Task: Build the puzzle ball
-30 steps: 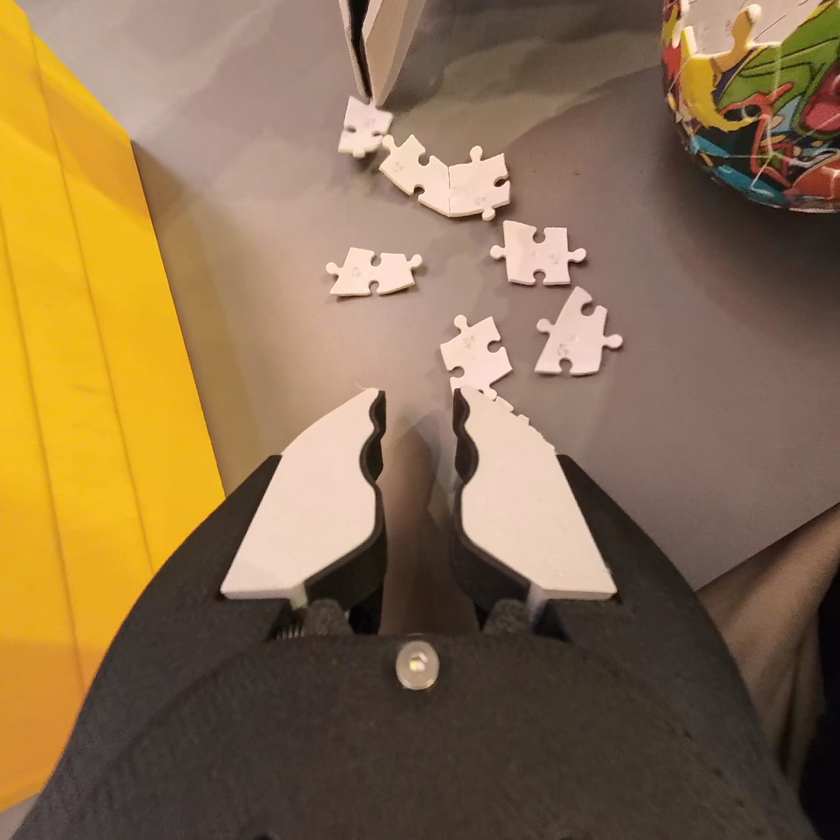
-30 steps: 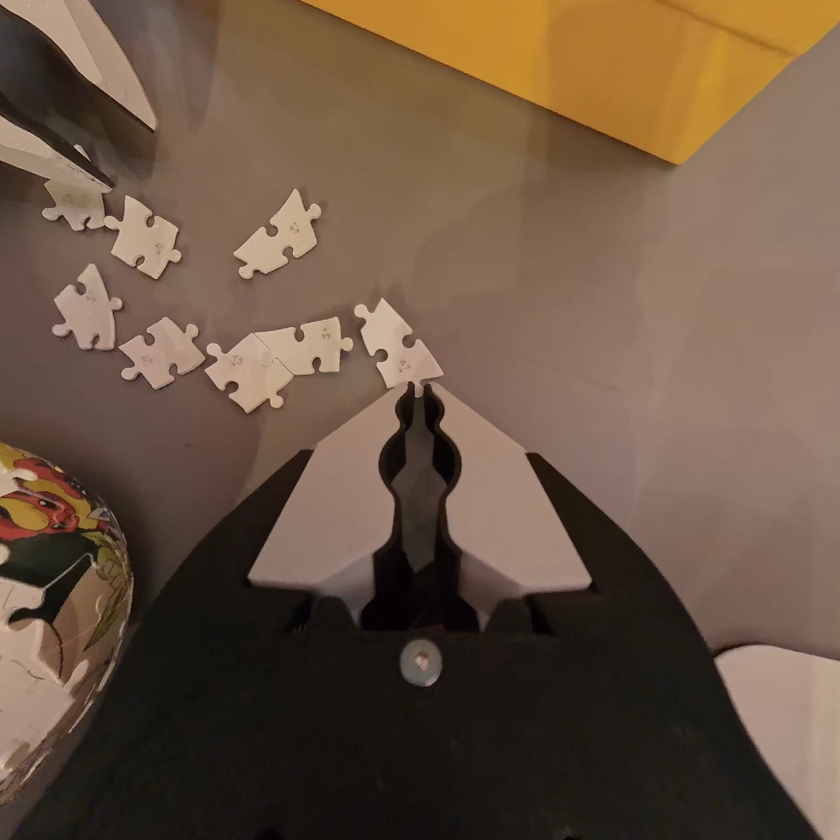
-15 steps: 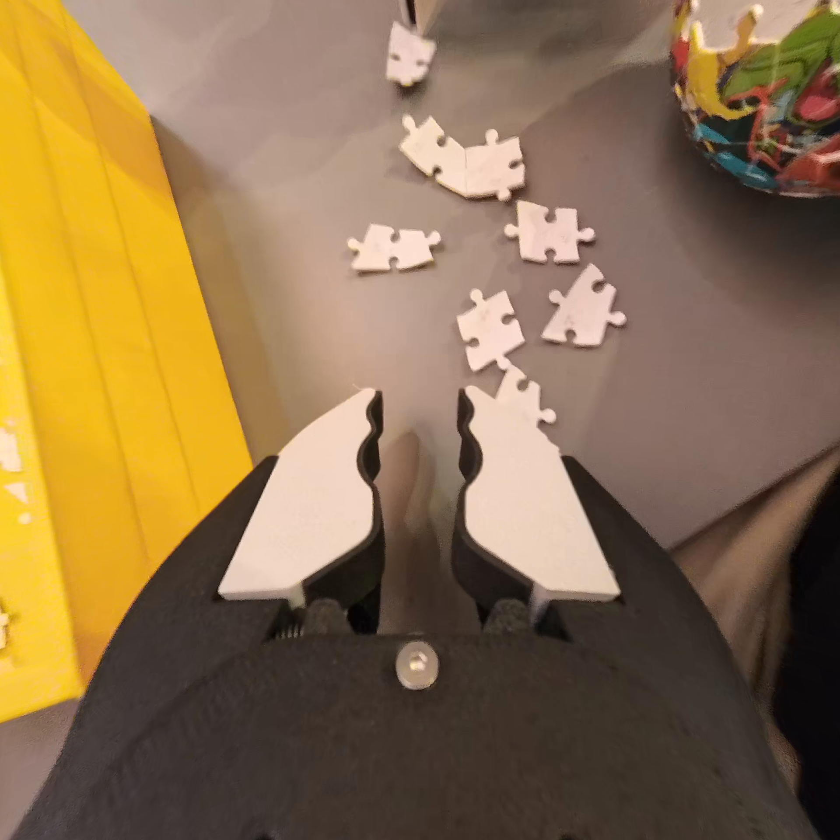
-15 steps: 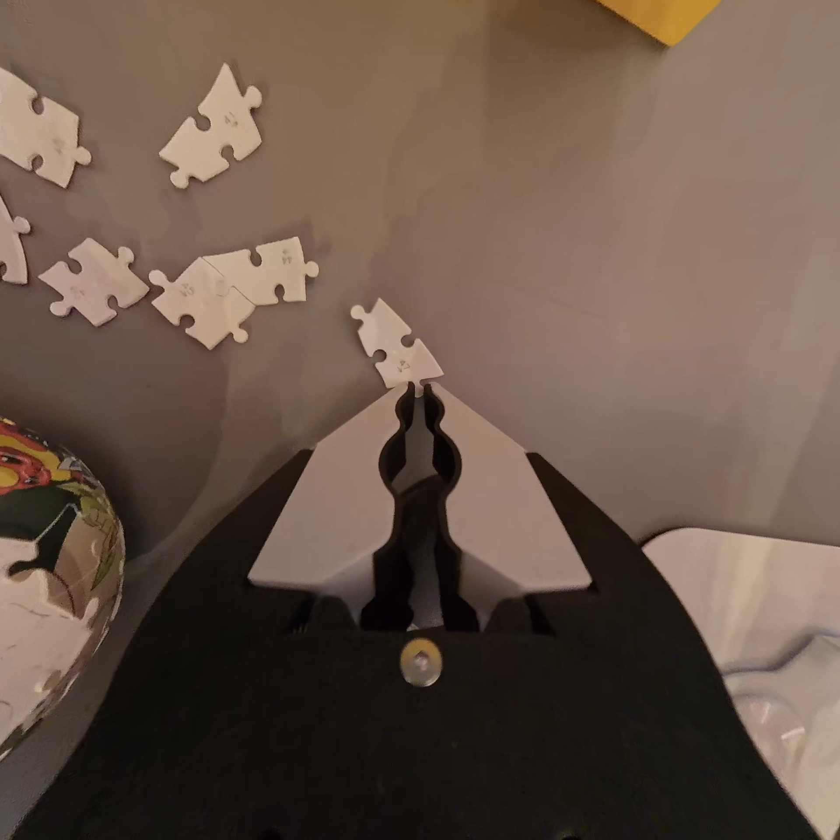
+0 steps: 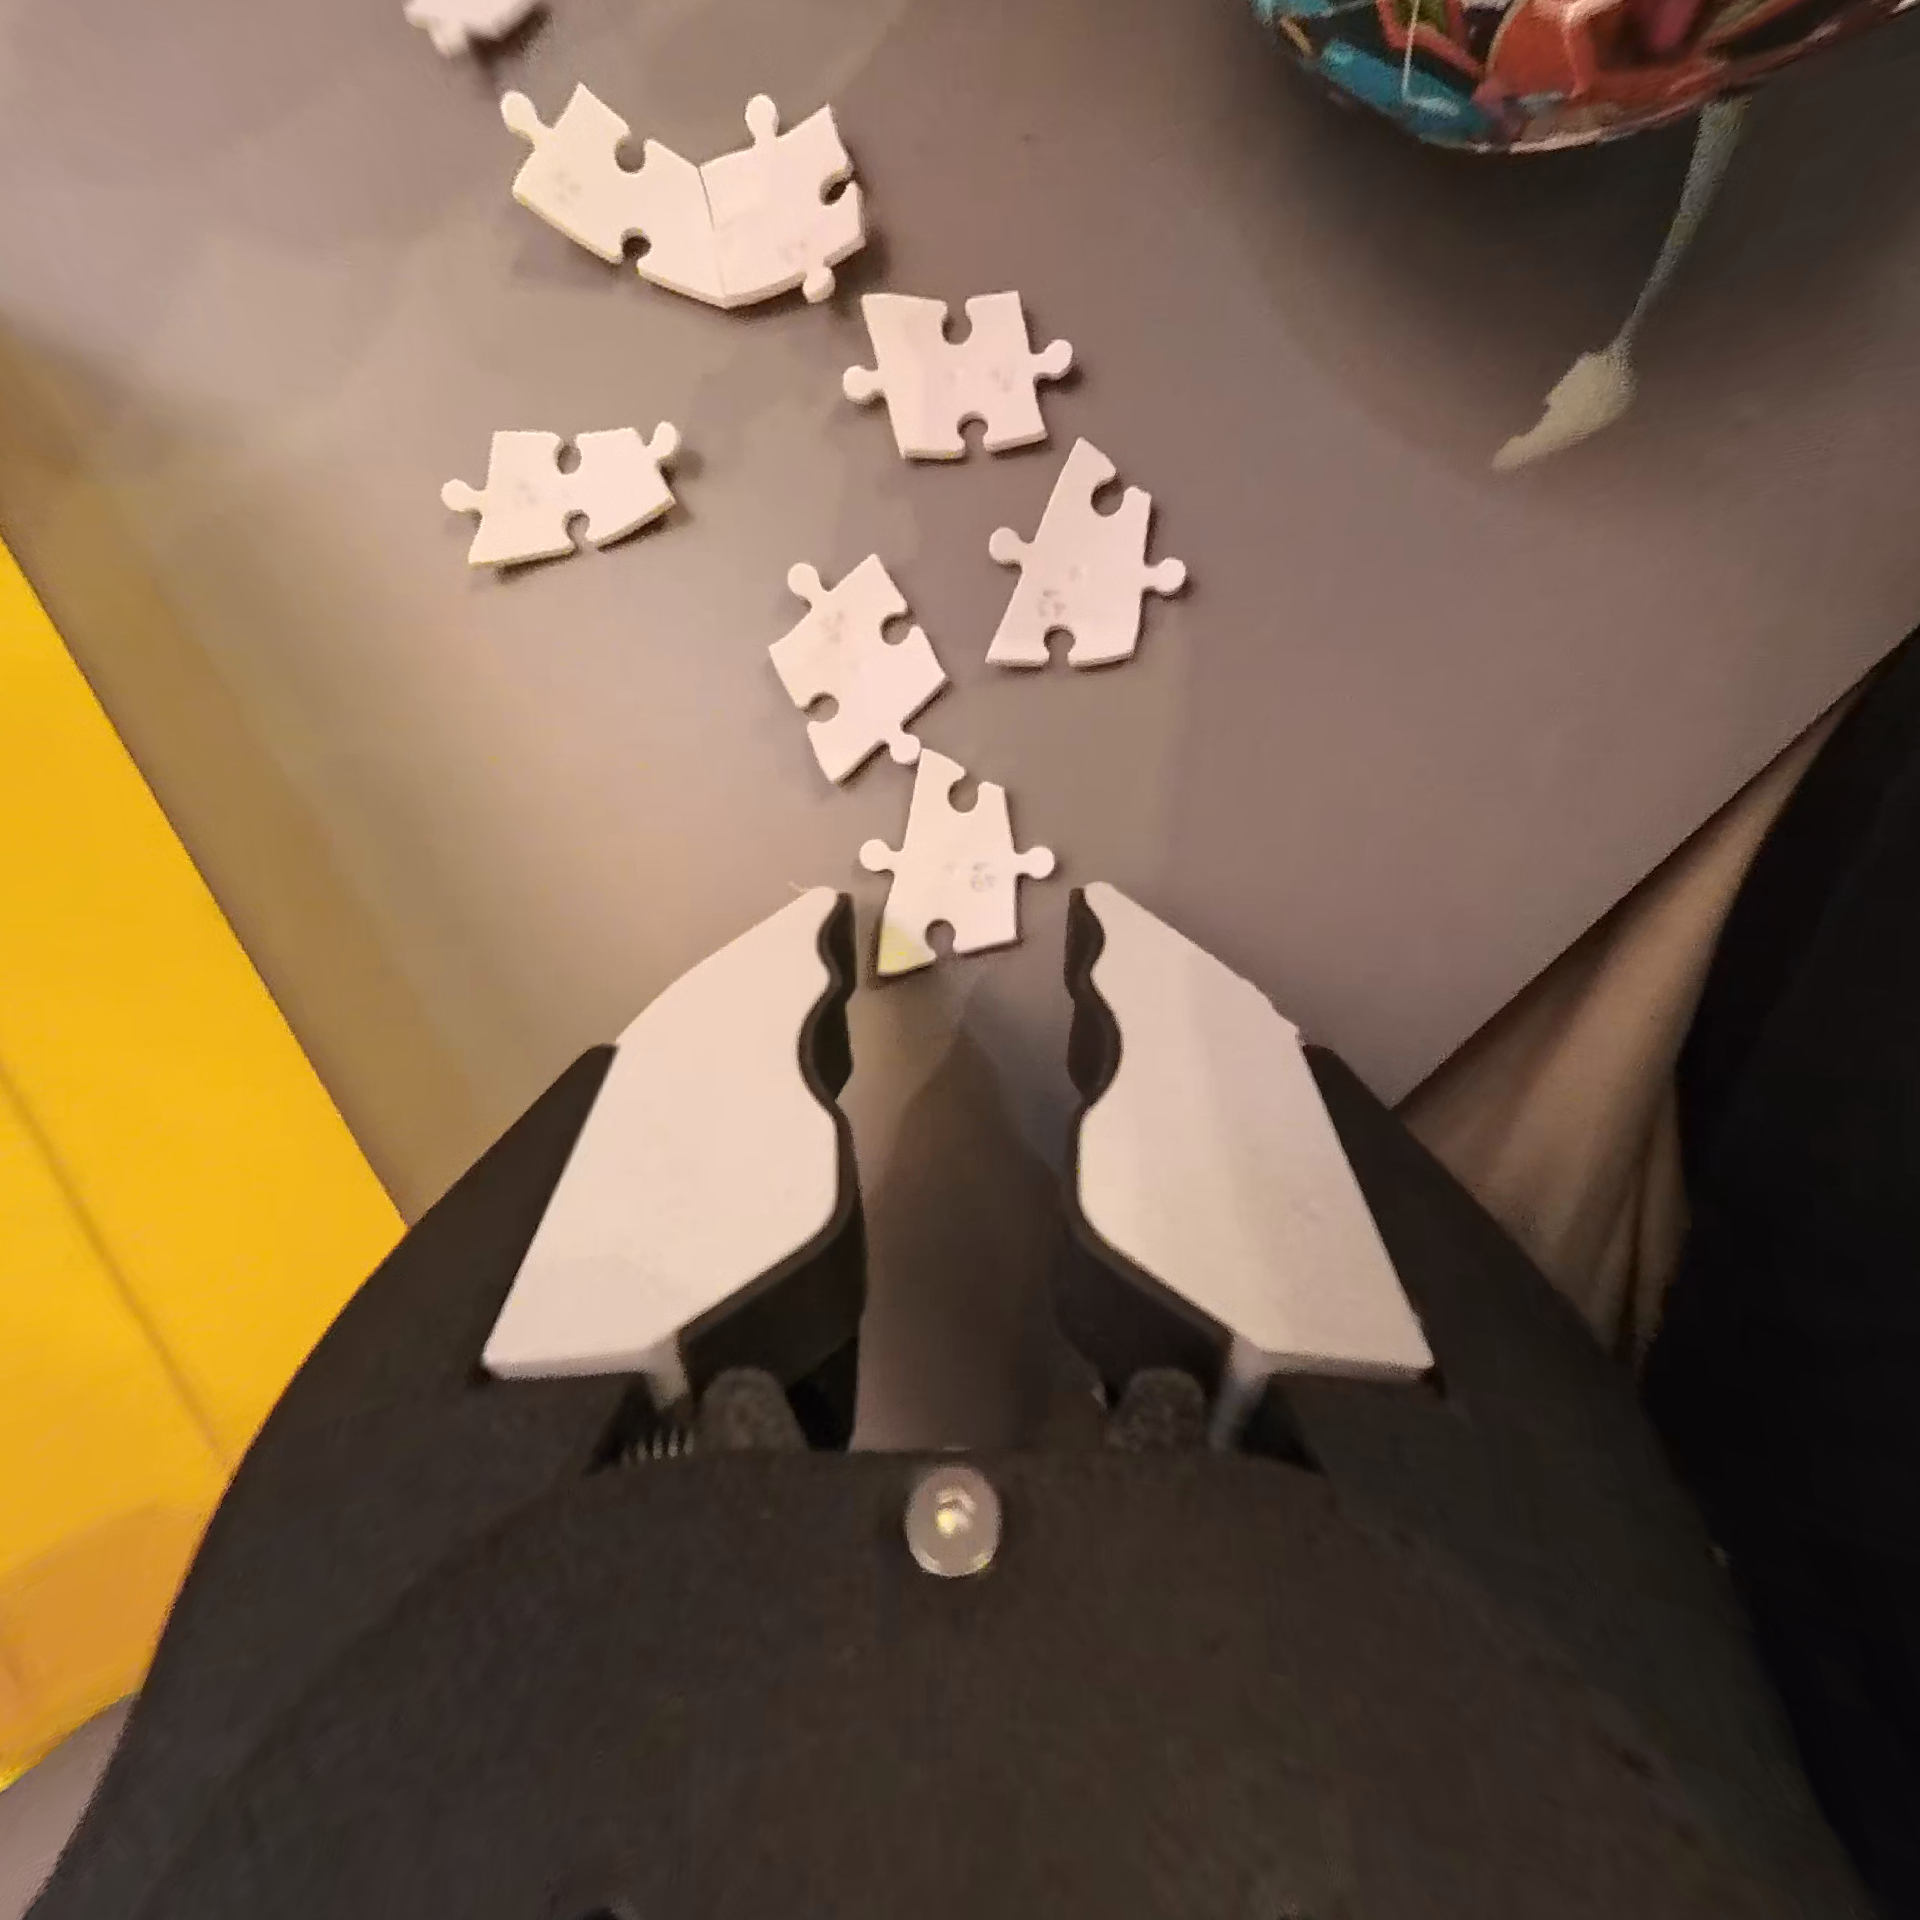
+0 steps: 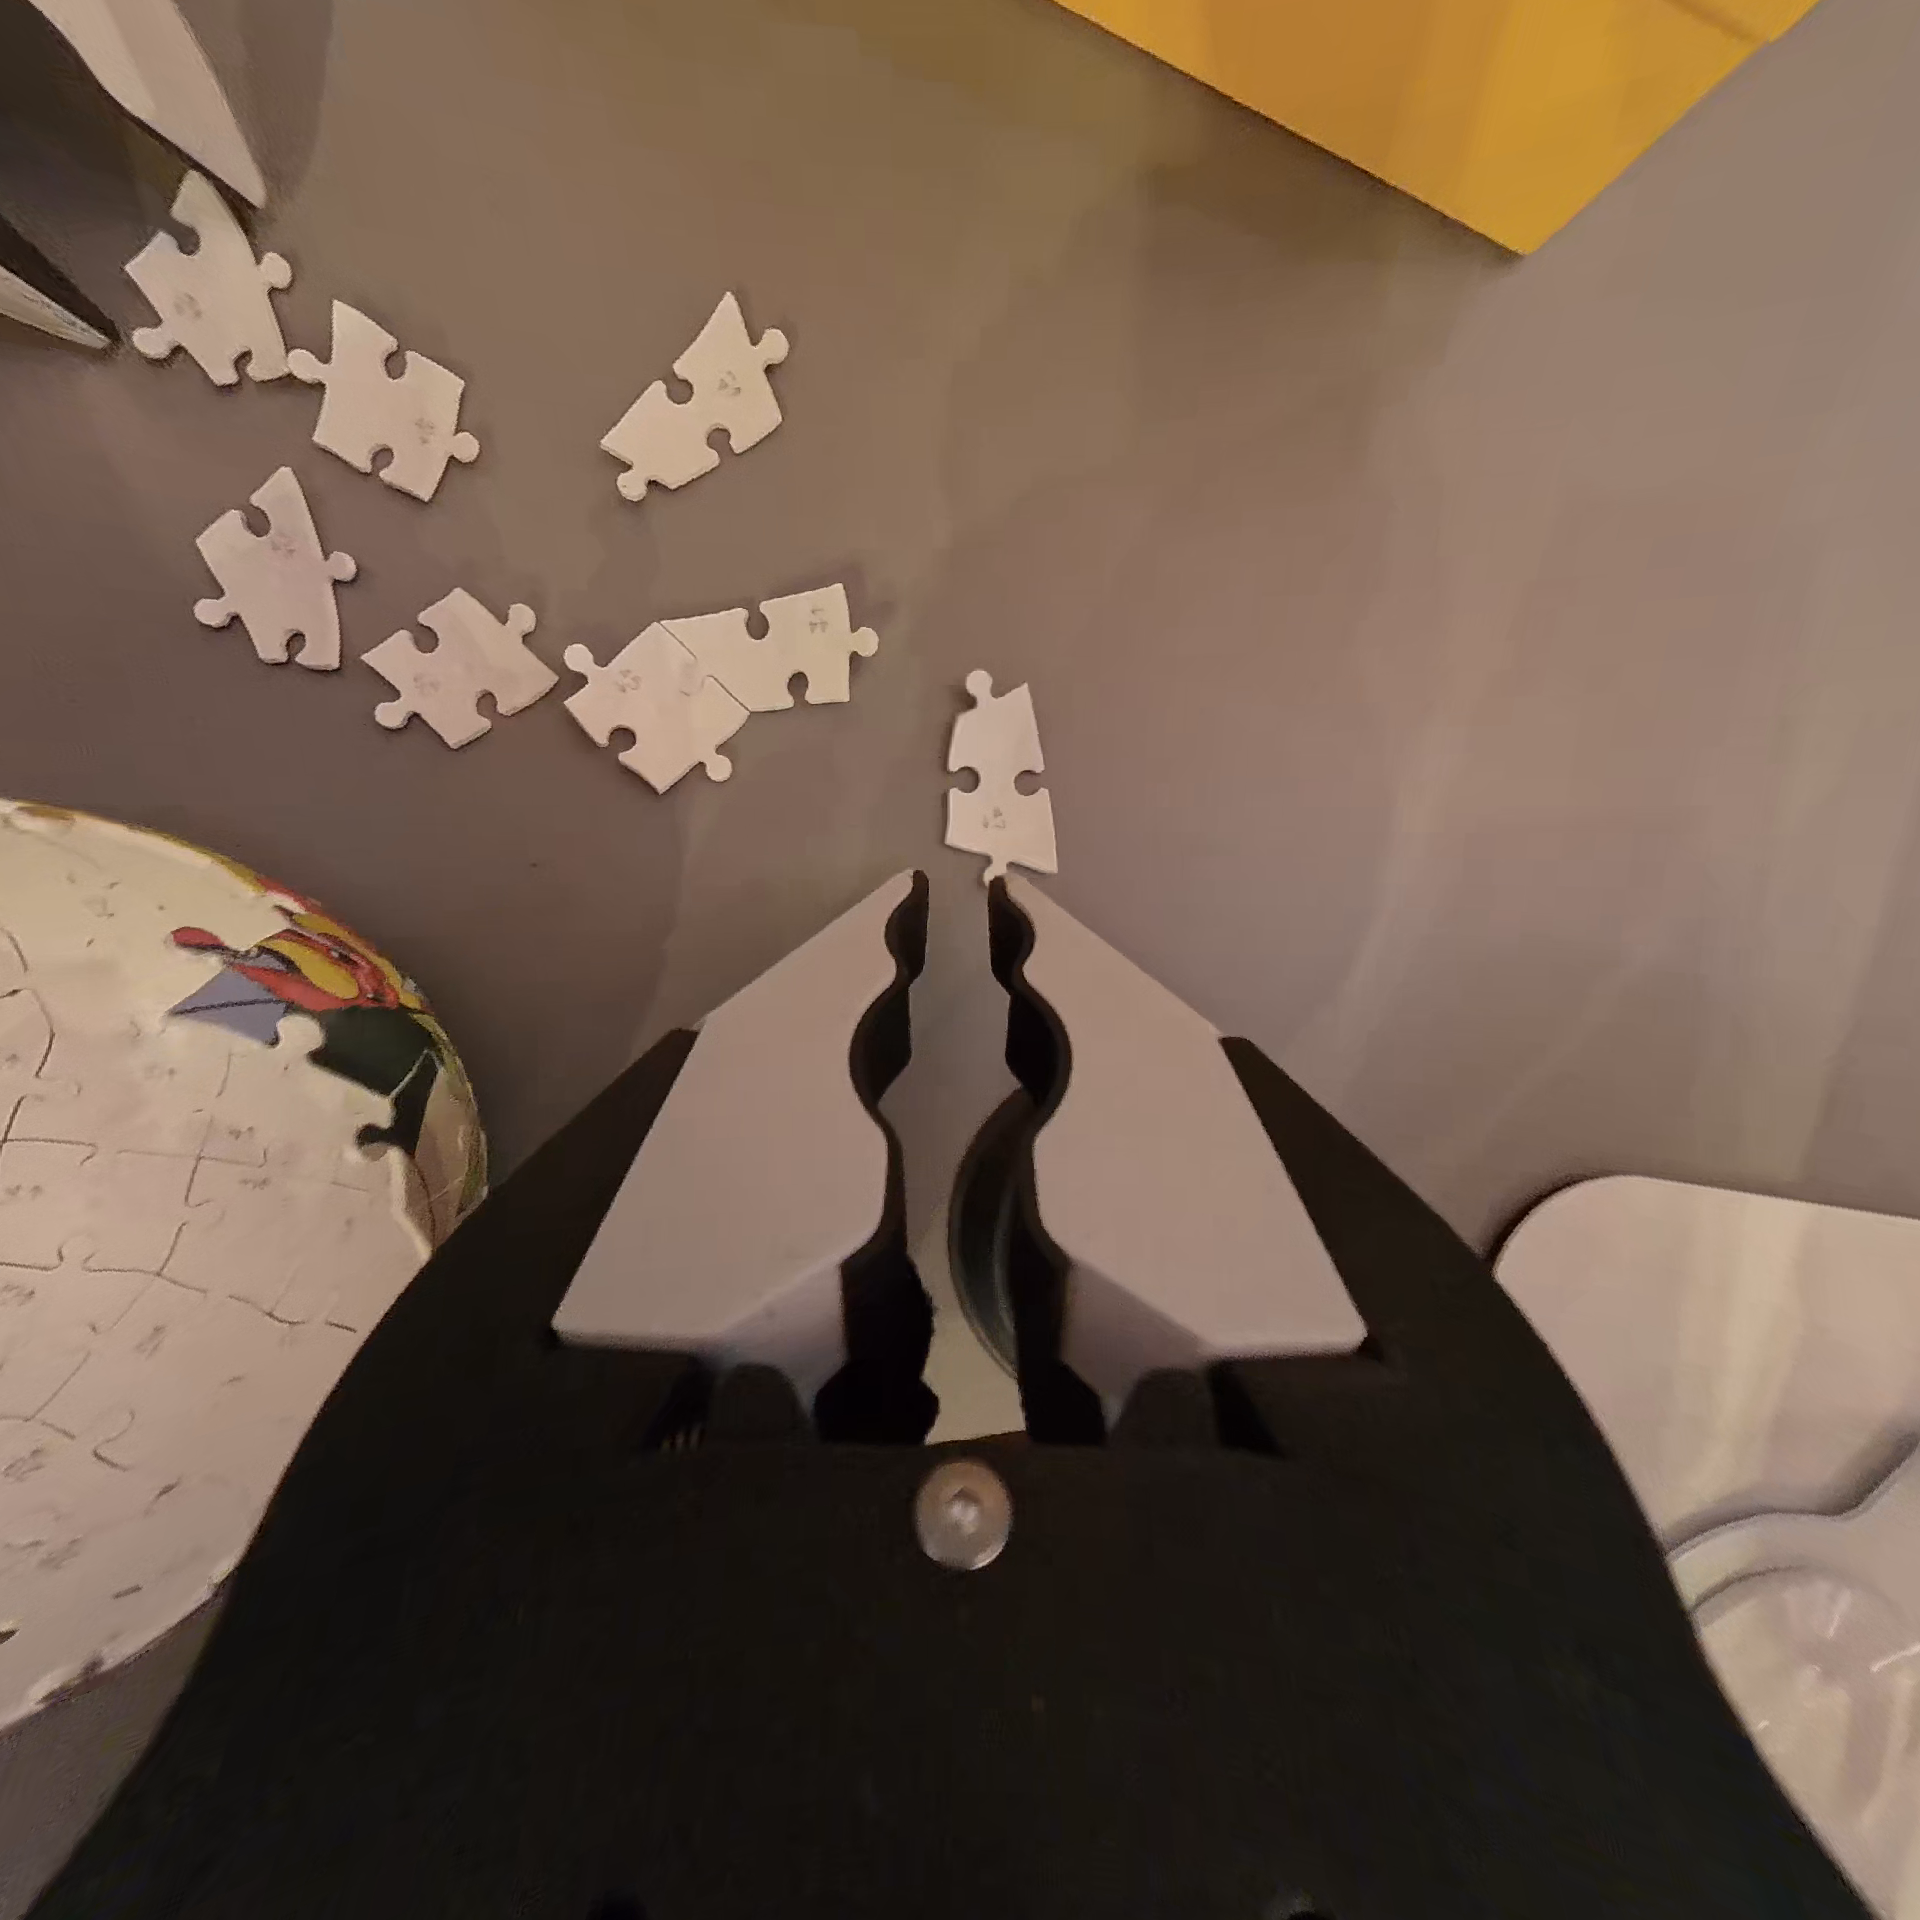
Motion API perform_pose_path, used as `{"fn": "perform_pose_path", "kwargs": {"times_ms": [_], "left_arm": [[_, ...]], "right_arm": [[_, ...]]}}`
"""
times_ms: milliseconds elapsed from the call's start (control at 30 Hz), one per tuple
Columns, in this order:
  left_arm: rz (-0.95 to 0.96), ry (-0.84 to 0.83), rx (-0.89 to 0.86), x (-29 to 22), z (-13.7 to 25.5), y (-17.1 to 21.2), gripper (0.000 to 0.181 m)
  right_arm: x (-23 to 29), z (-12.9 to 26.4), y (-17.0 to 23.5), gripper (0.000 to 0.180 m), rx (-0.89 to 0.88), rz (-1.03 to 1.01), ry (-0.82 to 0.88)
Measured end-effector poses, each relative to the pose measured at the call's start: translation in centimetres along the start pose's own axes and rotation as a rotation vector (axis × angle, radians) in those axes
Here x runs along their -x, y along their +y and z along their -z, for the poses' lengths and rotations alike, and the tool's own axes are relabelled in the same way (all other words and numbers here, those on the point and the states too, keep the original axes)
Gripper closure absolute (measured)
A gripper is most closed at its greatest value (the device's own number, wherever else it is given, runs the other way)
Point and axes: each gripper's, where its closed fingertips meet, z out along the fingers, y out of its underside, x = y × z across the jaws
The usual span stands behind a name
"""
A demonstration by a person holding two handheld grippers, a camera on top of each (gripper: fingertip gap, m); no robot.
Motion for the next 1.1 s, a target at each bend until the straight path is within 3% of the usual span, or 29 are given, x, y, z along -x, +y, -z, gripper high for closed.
{"fn": "perform_pose_path", "kwargs": {"times_ms": [167, 433, 500, 833, 967, 1100], "left_arm": [[0.012, 0.015, -0.012, 0.0, -0.2, 0.0, 0.157], [-0.015, -0.007, 0.004, 0.7, -0.1, 0.1, 0.159], [-0.026, -0.024, 0.016, 1.1, 0.0, 0.4, 0.169], [0.009, -0.096, 0.023, 2.7, 0.0, 0.7, 0.170], [0.022, -0.121, 0.013, 3.2, 0.2, 0.4, 0.155], [0.029, -0.126, -0.038, 3.2, 0.6, -0.9, 0.151]], "right_arm": [[-0.1, 0.5, -0.1, 0.170, -0.024, -0.005, 0.009], [0.4, 1.1, -0.4, 0.170, -0.052, 0.002, 0.001], [0.4, 1.2, -0.4, 0.171, -0.054, 0.003, 0.001], [0.6, 1.7, -0.6, 0.170, -0.084, -0.008, -0.005], [1.1, 2.0, -1.0, 0.170, -0.119, -0.024, -0.035], [1.4, 2.0, -1.1, 0.169, -0.132, -0.027, -0.055]]}}
